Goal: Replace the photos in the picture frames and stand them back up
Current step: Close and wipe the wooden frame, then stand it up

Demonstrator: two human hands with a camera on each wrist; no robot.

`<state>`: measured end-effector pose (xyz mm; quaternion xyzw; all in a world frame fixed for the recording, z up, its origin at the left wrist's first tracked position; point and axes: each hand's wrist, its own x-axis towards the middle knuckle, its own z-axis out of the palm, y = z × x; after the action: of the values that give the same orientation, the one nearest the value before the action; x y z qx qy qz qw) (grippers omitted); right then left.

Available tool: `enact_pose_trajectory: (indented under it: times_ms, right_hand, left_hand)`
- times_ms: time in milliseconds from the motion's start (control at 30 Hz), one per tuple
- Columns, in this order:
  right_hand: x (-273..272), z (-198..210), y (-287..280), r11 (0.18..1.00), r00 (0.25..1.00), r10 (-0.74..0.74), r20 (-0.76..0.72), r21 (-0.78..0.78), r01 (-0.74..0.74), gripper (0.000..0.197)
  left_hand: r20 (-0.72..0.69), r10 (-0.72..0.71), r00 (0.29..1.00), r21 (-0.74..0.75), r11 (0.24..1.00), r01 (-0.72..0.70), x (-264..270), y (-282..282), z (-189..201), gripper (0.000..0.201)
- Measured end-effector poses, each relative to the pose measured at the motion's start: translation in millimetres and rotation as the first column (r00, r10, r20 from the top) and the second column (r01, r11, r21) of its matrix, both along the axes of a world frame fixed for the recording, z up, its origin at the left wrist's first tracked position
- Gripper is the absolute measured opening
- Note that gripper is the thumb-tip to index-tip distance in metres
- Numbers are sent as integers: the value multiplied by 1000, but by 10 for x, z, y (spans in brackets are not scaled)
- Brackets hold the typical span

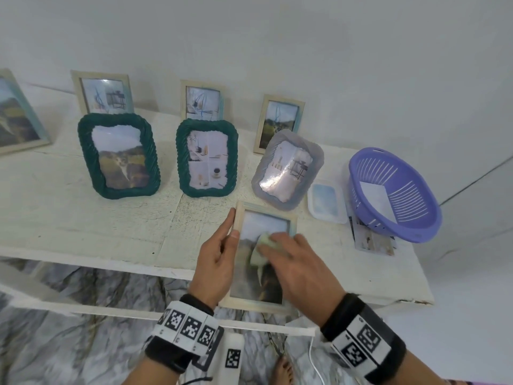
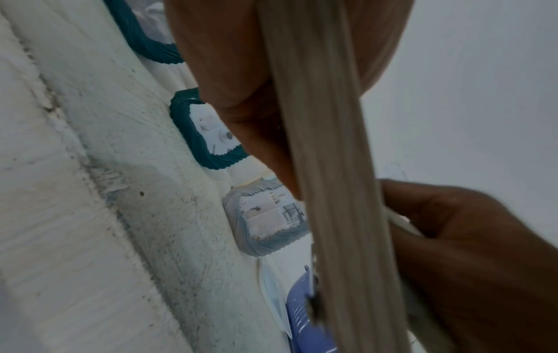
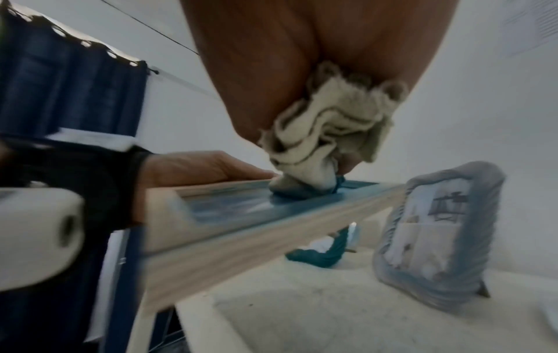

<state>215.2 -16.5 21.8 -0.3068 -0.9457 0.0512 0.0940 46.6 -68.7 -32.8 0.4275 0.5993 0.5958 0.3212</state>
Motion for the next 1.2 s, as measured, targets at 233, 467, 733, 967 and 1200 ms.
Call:
enact_pose_trajectory:
  times_ms: [233,467,733,967,1200]
  right_hand:
    - [-97,7,-56,996,997,-77,-28,32,77,32]
    - [-11,-12,115,977,971,-205,-121,36,210,38]
    - [-70,-26,-171,992,976,94,-199,-65,-109,26]
    - [-156,-32,-38,993,962,-112,-249,-62,100,22]
    - [-52,47,-210,976,977,163,-139,-123,-180,26]
  left_hand:
    - [-13,14,1000,9,1000,-13,-25,65,51,45]
    - [-6,21,1000,1,1000,-21,6,58,27,46]
    - [-14,95,995,-25,995,-95,-58,75,85,44]
    - [6,122,992,-30,992,-122,5,85,129,44]
    - [27,125,992,-64,990,-124,-68,90,185,43]
